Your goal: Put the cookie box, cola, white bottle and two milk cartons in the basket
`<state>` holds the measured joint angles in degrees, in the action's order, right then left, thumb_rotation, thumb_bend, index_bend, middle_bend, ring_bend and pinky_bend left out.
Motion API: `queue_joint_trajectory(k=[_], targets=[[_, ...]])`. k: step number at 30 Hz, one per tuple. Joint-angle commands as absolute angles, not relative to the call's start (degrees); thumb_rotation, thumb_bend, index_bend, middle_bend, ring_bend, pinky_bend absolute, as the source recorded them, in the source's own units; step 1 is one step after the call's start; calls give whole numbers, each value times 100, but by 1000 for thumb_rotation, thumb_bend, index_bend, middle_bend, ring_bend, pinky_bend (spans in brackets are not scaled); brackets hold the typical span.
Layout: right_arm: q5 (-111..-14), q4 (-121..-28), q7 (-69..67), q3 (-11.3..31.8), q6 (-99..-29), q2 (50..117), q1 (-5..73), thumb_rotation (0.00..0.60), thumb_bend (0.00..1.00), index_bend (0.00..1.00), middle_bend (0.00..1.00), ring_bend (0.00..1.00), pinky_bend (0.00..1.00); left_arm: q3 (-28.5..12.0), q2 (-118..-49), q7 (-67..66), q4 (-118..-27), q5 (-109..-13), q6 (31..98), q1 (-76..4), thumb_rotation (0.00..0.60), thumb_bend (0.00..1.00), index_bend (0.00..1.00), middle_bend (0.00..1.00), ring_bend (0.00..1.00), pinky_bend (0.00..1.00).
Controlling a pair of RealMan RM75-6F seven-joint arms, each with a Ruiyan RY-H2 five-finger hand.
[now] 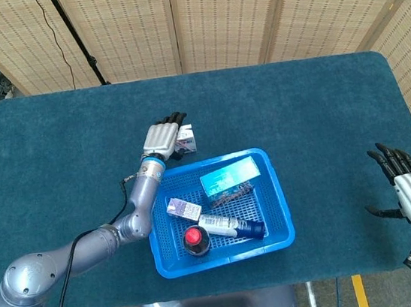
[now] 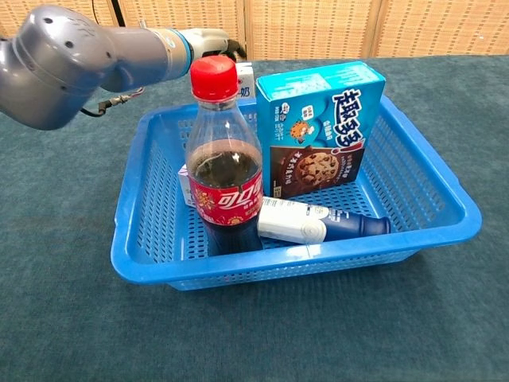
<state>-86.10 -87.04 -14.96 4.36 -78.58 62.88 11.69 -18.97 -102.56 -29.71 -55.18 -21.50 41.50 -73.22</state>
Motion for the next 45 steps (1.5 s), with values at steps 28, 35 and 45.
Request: queue_joint_trajectory(k=[28,35,45], targets=[[-8711,-8801,-1393,406,-7905,6288,1153,600,0,65,0,0,36,-1498,-7286,-599,-10285,-6576,6252,-4981,600,540,615,511,478,465],[-8743,-8833,-1345,384,-7889,6295,1160,600,0,65,0,0,36,-1031,-7001,-593,-10563,-7006,6294,-4572,600,540,615,511,477,465],[-8789,-8870,-1311,358,-7880,6302,1169,600,0,65,0,0,36,-994,-7449,-902,-10291,-6825,6198,-4532,600,537,615,509,475,465]])
